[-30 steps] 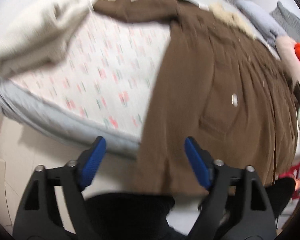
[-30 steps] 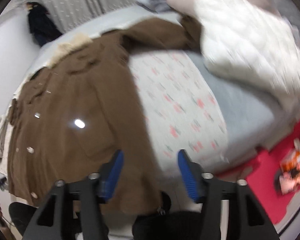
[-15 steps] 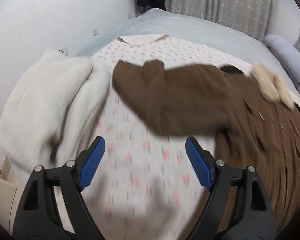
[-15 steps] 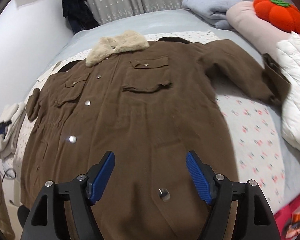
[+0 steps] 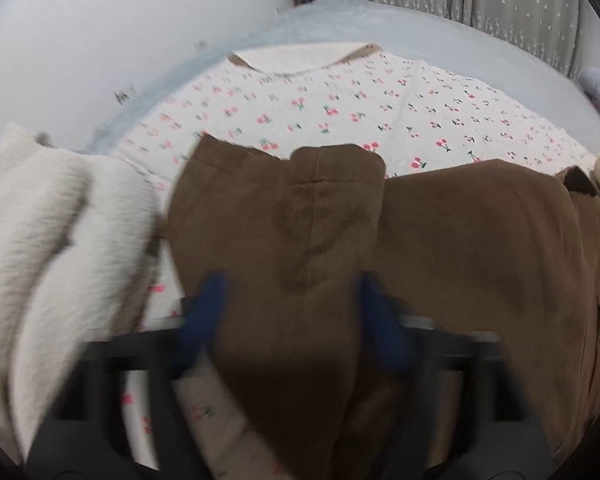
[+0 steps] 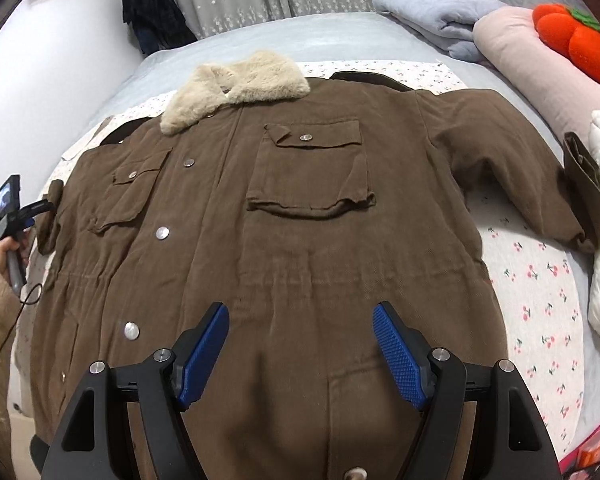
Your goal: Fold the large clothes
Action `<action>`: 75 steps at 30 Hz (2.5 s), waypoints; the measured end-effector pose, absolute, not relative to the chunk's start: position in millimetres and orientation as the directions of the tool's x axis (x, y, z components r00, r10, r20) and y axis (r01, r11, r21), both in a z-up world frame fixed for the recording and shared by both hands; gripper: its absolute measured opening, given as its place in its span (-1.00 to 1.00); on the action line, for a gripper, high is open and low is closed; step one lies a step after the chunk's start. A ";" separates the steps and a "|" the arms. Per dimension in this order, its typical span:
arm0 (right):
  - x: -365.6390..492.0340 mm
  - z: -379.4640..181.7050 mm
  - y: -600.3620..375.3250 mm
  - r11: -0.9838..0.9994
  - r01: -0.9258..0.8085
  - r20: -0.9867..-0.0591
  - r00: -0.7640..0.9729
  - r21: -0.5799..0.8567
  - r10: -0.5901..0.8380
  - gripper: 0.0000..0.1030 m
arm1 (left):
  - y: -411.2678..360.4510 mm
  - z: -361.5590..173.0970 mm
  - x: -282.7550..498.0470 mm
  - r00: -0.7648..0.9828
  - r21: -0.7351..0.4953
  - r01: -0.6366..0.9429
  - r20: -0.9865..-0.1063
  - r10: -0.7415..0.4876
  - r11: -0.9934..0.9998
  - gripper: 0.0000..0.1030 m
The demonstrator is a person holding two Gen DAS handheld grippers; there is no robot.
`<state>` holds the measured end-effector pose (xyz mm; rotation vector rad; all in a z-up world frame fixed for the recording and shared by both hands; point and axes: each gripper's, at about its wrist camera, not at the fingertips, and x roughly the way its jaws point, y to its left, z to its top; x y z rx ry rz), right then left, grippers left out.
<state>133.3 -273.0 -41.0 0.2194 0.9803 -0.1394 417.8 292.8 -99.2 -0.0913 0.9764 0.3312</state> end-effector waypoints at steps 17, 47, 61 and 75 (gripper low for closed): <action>230.9 -49.6 -161.9 0.969 -0.034 -0.805 0.551 0.243 0.221 0.49 | 401.0 -31.5 243.9 0.611 -0.261 -0.763 -0.591 0.527 0.592 -0.88; 103.9 -4.6 -442.1 0.795 0.605 -0.748 0.540 0.027 -0.386 0.56 | 124.0 2.1 220.6 0.689 -0.120 0.047 -0.715 -0.119 0.992 0.61; 141.5 -44.4 -552.2 0.761 0.614 -0.776 0.368 -0.210 -0.511 -0.85 | -92.1 5.6 230.4 0.646 -0.007 0.410 -0.704 -0.296 0.912 0.61; 43.8 92.3 -641.7 0.767 0.614 -0.577 0.701 0.189 -0.419 -0.87 | -354.7 -41.6 287.2 0.411 -0.334 0.573 -0.672 -0.615 0.748 -0.22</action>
